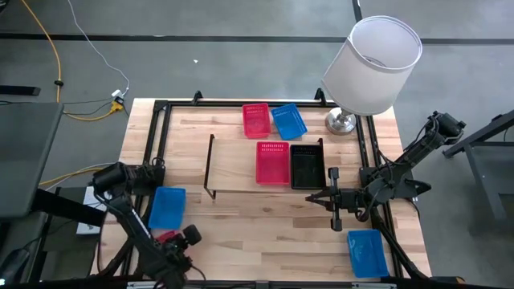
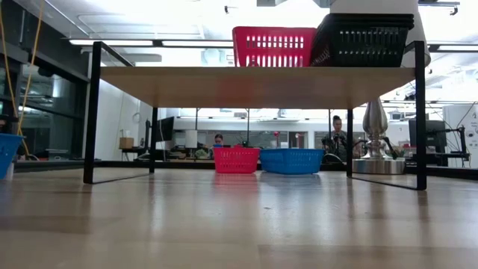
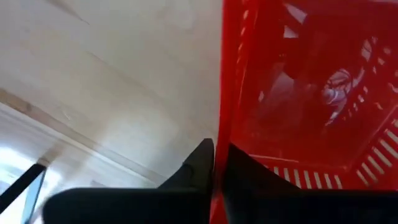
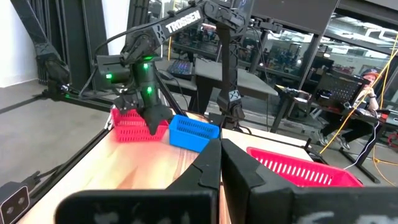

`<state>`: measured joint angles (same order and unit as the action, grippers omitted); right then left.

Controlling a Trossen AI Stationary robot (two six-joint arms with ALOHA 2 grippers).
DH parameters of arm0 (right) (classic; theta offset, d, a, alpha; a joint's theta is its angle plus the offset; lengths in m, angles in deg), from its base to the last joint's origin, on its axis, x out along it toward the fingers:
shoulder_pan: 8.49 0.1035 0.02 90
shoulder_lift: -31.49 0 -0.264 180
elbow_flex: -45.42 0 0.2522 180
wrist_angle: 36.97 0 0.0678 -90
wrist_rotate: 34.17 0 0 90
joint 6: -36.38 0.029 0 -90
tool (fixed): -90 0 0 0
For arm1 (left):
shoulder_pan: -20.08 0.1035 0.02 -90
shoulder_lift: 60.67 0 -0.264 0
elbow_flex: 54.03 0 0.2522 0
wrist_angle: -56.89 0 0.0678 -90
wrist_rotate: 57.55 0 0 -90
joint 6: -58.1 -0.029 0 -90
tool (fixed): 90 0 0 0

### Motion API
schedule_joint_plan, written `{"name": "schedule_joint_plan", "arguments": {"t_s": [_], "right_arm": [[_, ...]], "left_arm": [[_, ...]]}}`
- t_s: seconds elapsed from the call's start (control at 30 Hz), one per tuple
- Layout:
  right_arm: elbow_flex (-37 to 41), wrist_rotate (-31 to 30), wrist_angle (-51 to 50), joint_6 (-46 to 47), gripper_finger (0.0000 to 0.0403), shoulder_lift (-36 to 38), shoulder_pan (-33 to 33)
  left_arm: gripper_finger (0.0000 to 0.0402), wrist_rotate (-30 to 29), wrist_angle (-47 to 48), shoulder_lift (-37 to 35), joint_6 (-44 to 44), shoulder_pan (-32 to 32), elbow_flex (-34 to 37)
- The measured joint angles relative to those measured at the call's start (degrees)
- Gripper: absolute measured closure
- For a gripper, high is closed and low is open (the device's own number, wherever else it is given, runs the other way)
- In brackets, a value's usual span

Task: Stack baskets on shelf by color
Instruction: Stack the bottom red bin on the red bin on the shelf

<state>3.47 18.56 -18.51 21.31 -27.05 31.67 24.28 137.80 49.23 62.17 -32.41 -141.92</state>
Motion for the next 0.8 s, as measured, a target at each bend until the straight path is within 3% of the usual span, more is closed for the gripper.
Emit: {"name": "schedule_joint_plan", "arguments": {"t_s": [0.23,0.4,0.47,0.67,0.8], "right_arm": [[0.0,0.0,-0.1,0.01,0.0403,0.0,0.0],[0.0,0.0,-0.3,0.01,0.0403,0.0,0.0],[0.0,0.0,-0.32,0.16,0.0403,0.0,0.0],[0.0,0.0,-1.03,1.77,0.0403,0.0,-0.02],[0.0,0.0,-1.37,2.2,0.0403,0.0,-0.02]], "left_arm": [[0.0398,-3.84,-0.87,0.02,-1.76,3.69,-6.71],[0.0399,-13.64,1.05,-0.28,-5.33,6.02,-15.58],[0.0399,-20.35,3.34,-1.22,-5.18,7.06,-19.24],[0.04,-42.87,3.15,-6.91,1.55,12.53,-27.59],[0.04,-46.42,-1.91,-12.11,17.21,19.41,-28.44]]}}
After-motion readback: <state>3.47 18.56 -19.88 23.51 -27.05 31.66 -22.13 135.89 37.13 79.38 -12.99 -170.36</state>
